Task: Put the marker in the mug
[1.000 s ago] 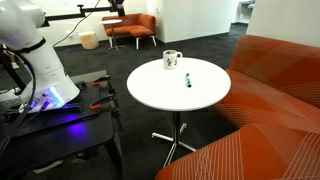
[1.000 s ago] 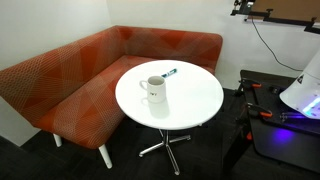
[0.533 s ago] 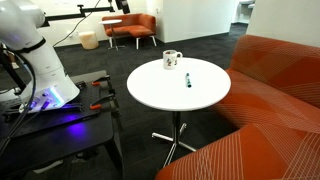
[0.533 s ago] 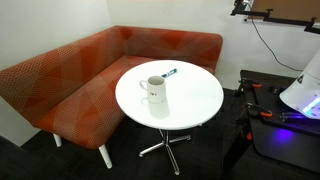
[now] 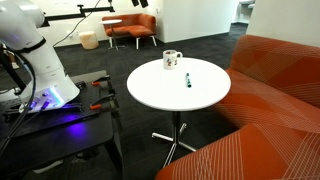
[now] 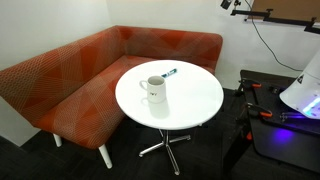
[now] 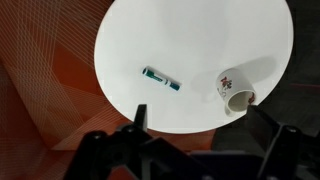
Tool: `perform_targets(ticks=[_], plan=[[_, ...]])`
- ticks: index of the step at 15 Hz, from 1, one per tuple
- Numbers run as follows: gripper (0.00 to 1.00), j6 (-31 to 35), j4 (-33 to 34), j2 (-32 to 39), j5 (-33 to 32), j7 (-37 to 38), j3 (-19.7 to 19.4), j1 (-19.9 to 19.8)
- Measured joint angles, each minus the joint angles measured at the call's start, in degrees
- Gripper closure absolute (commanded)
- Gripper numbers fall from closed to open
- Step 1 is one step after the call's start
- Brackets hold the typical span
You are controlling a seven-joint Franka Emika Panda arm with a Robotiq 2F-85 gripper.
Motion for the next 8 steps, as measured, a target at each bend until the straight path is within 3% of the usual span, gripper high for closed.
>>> perform_targets(ticks=[4, 8], plan=[[0.0, 9.08, 0.1, 4.02, 0.53, -6.09, -1.75, 2.42], [0.0, 16.73, 0.66, 8.19, 5.53, -17.06, -6.72, 8.83]])
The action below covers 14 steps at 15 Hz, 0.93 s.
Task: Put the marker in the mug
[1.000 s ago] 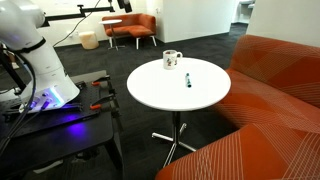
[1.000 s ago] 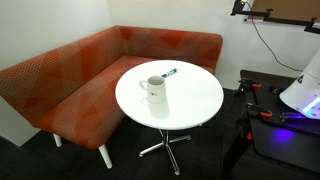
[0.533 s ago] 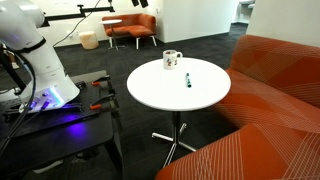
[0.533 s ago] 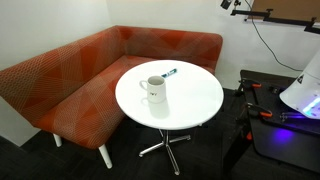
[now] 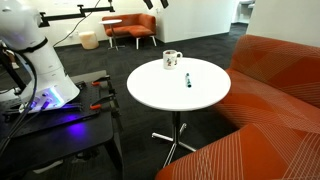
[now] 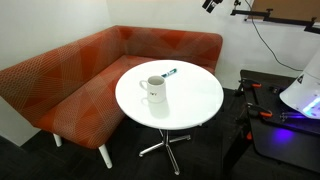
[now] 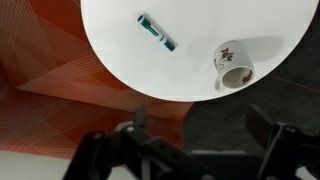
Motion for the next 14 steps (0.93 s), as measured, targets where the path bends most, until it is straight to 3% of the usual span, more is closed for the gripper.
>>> perform_targets(ticks=[6, 11, 14], plan=[[0.0, 1.48, 3.13, 4.26, 13.25, -18.74, -6.83, 9.43], [0.0, 1.32, 6.44, 8.01, 20.94, -33.34, -8.39, 11.3], [0.0, -2.42, 9.44, 10.67, 24.74, -42.38, -8.77, 11.25]])
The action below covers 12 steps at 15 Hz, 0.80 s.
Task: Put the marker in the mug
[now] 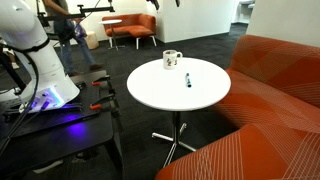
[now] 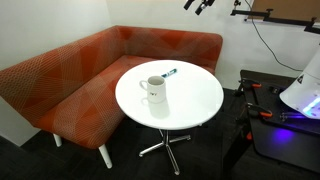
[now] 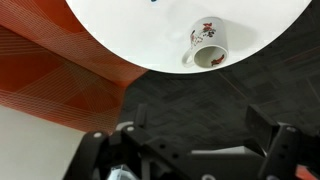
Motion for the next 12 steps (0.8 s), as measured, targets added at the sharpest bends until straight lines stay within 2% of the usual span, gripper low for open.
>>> perform_targets(ticks=[4, 7, 12], plan=[[0.0, -5.62, 4.79, 5.06, 1.34, -7.61, 1.34, -2.08], [0.0, -6.3, 8.17, 10.31, 0.14, -9.13, 5.51, -6.48], [0.0, -6.18, 13.15, 17.96, -9.53, -7.15, 12.57, -14.66]])
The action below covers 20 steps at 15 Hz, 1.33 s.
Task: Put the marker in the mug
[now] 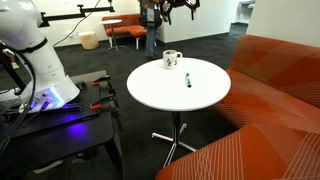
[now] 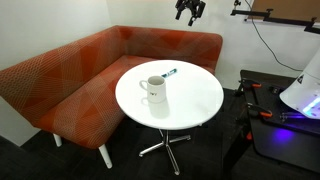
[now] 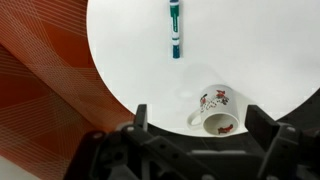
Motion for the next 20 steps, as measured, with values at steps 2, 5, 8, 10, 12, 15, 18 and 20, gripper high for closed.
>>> perform_targets(ticks=[2, 5, 8, 10, 12, 15, 18, 20], plan=[[0.0, 0.02, 1.15, 1.69, -2.22, 1.2, 1.23, -1.6], [0.0, 0.02, 1.57, 2.15, -2.35, 1.21, 1.55, -1.93], [0.0, 0.01, 1.56, 2.25, -2.35, 1.08, 2.86, -3.12], [0.0, -0.03, 1.82, 3.13, -2.39, -0.45, 4.37, -4.13], [0.0, -0.03, 2.93, 5.29, -3.11, -2.45, 5.62, -4.79], [0.0, -0.03, 5.76, 9.79, -3.38, -6.26, 7.51, -6.12], [0.0, -0.01, 8.92, 14.05, -3.44, -8.39, 9.25, -7.7], [0.0, 0.0, 10.6, 16.33, -3.59, -9.06, 10.31, -8.68]])
